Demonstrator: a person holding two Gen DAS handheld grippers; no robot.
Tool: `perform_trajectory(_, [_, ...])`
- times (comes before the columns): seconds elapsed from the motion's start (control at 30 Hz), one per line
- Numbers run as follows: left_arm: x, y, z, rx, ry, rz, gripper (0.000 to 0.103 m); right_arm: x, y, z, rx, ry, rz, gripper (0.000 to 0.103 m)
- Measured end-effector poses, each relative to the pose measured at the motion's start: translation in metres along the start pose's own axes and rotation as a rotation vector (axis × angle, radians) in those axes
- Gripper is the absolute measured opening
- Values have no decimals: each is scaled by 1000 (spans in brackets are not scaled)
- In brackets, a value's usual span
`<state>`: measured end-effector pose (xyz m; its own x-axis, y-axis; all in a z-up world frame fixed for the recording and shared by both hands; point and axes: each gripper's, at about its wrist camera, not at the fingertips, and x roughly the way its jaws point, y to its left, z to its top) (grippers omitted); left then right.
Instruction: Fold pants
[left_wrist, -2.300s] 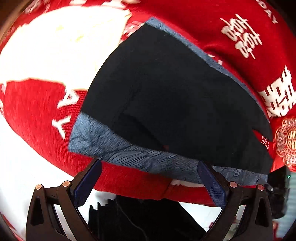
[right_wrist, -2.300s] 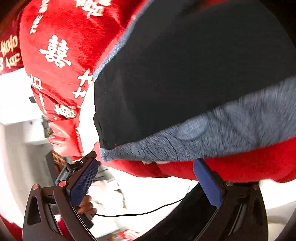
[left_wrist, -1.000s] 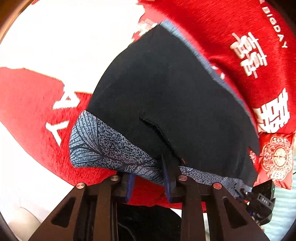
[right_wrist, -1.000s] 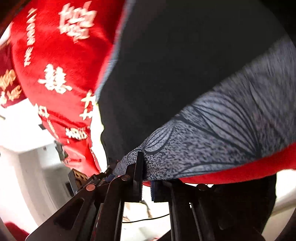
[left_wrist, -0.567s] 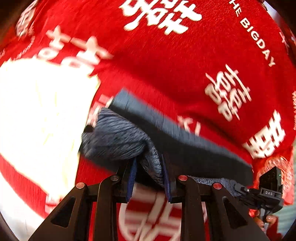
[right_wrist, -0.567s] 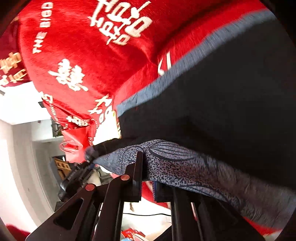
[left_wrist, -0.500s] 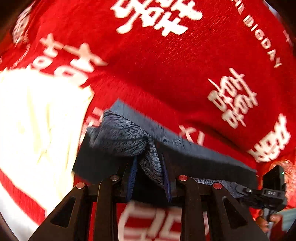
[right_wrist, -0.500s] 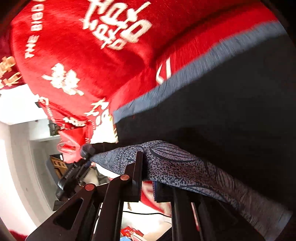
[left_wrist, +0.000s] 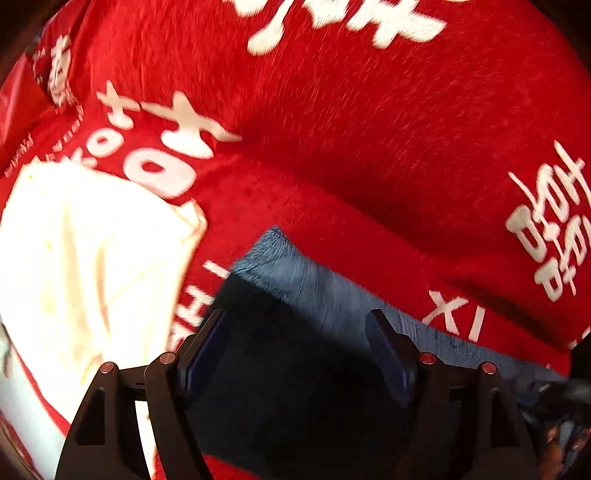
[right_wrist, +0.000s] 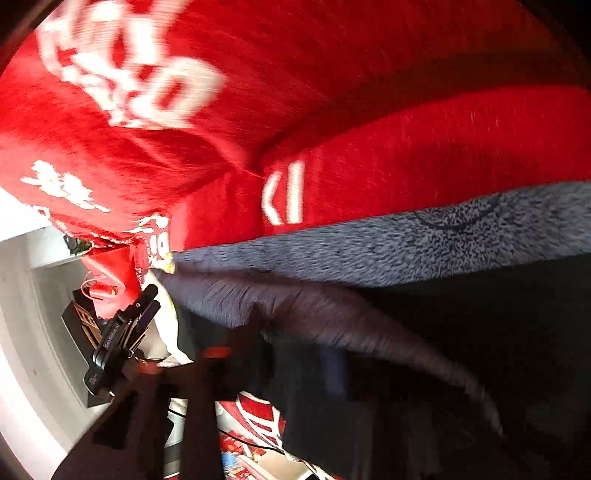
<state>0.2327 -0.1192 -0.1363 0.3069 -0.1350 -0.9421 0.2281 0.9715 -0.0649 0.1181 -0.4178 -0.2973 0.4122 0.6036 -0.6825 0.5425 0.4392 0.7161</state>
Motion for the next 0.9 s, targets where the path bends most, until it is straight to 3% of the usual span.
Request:
perform_trajectory(0.07, [-8,-5,-8,55,6,11,77,-14,13,-11,-37,-50,-7,63])
perform_trajectory(0.17, [10,-25,-20,141,51,28,77,-15,28,-26,-108,-36,-21,61])
perform_trajectory(0.23, [32,-37,-23,159,82,41,77,-5,32,-30,-161,-17,-90,59])
perform_trajectory(0.27, [44,-43,-24,163,87,66,77,3,32,-31,-186,-8,-138,53])
perform_trajectory(0.33, [59,-59,-24,203,45,151,88,17,24,-26,-225,-15,-240,49])
perform_trajectory(0.43, [65,-71,-21,233,33,196,89,19,19,-19,-242,-43,-251,48])
perform_trajectory(0.5, [60,-72,-19,224,63,174,89,11,21,-21,-220,-54,-222,48])
perform_trajectory(0.67, [19,-84,-43,277,87,114,89,-39,17,-47,-215,-120,-123,61])
perform_trajectory(0.9, [-18,-140,-126,441,193,-21,89,-104,-25,-117,-113,-201,-117,61])
